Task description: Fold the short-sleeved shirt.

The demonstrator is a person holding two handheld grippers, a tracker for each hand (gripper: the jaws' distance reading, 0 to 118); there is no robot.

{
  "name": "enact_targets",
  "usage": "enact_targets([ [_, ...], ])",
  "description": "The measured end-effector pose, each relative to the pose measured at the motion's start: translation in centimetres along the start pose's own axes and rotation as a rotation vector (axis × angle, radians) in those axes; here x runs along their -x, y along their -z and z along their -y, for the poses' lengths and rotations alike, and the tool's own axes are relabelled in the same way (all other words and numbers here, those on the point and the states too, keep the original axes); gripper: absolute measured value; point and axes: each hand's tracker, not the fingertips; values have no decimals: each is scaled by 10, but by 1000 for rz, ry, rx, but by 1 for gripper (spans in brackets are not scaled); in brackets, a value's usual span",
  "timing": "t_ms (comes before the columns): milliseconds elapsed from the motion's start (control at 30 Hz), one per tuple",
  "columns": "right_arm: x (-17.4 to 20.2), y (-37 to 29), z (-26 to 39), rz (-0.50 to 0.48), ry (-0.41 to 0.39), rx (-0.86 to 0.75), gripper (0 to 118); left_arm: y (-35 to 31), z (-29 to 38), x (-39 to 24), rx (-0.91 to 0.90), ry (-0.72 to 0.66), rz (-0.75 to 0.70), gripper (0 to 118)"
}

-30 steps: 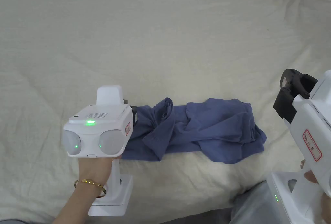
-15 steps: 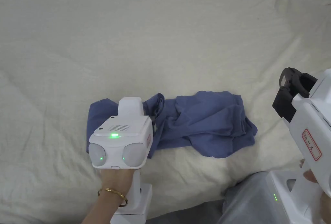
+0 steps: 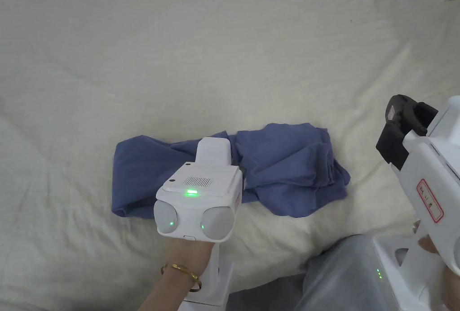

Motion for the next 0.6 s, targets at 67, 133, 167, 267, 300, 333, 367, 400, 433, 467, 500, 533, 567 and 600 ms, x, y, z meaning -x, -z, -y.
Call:
enact_targets([
  [67, -1, -1, 0, 0, 1, 0, 0, -4, -7, -1, -7, -22, 25, 0],
  [133, -2, -1, 0, 0, 4, -2, 0, -13, -18, 0, -47, -27, 61, 0],
  [167, -2, -2, -1, 0, 5, -3, 0, -19, -27, 3, -75, -44, 85, 0],
  [267, -1, -2, -2, -6, 6, -7, 0, -35, -55, 17, -116, -103, 140, 0],
  [300, 0, -2, -3, -8, 6, -9, 0, -40, -65, 24, -129, -118, 141, 0],
  [333, 1, -2, -4, -11, 6, -12, 0, -46, -75, 32, -131, -120, 145, 0],
  [367, 2, -3, -4, -15, 5, -15, 0, -52, -86, 42, -136, -132, 154, 0],
  [400, 4, -2, -5, -17, 3, -17, 0, -58, -96, 53, -150, -154, 158, 0],
  [433, 5, -2, -6, -21, 2, -19, 0, -64, -107, 65, -143, -182, 175, 0],
  [467, 6, -2, -7, -25, 4, -22, 0, -69, -118, 79, -120, -214, 204, 0],
  [500, 7, -2, -8, -29, 5, -25, 0, -75, -127, 93, -116, -242, 231, 0],
  [533, 9, -1, -8, -32, 5, -26, 0, -80, -135, 104, -101, -261, 237, 0],
  [567, 10, -1, -9, -35, 7, -27, 0, -84, -143, 118, -67, -265, 257, 0],
  [600, 12, 0, -10, -41, 9, -29, 0, -87, -148, 132, -44, -263, 288, 0],
])
